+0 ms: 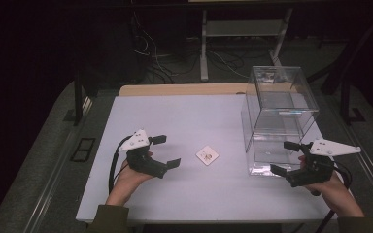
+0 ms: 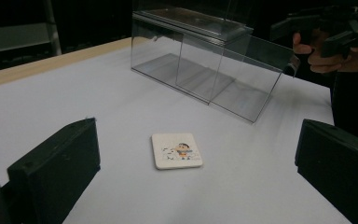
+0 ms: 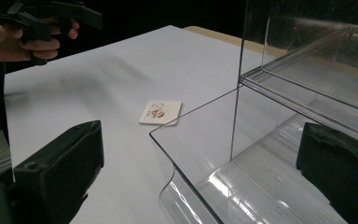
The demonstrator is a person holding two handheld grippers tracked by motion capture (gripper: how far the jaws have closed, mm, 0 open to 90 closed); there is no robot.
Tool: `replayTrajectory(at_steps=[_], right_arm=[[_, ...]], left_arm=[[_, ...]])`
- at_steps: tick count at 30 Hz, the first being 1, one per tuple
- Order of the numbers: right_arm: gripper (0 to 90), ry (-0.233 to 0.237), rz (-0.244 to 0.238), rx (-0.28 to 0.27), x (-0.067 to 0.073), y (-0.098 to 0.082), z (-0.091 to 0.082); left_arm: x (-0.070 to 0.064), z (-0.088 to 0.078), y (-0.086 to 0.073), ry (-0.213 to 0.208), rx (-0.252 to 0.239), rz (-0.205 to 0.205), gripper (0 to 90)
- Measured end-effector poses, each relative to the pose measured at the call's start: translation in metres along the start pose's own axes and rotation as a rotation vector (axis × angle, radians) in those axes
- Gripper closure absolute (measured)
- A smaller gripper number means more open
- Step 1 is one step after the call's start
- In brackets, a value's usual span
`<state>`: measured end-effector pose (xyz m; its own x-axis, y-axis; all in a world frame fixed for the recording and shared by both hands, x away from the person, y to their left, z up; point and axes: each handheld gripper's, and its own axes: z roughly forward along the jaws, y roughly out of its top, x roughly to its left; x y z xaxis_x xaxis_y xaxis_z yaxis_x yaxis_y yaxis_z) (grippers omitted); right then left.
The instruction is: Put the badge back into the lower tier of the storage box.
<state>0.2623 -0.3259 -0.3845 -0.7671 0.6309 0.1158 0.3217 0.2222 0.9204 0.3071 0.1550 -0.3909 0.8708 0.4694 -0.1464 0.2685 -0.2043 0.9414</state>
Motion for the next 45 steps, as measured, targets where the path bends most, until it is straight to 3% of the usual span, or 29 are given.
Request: replayTrajectory(at_steps=[45], right_arm=[[0.5,0.007,0.01,-0.013,-0.001,-0.001,-0.001]], left_arm=[[0.0,0.052,0.012,-0.038,0.026,0.019,0.0]])
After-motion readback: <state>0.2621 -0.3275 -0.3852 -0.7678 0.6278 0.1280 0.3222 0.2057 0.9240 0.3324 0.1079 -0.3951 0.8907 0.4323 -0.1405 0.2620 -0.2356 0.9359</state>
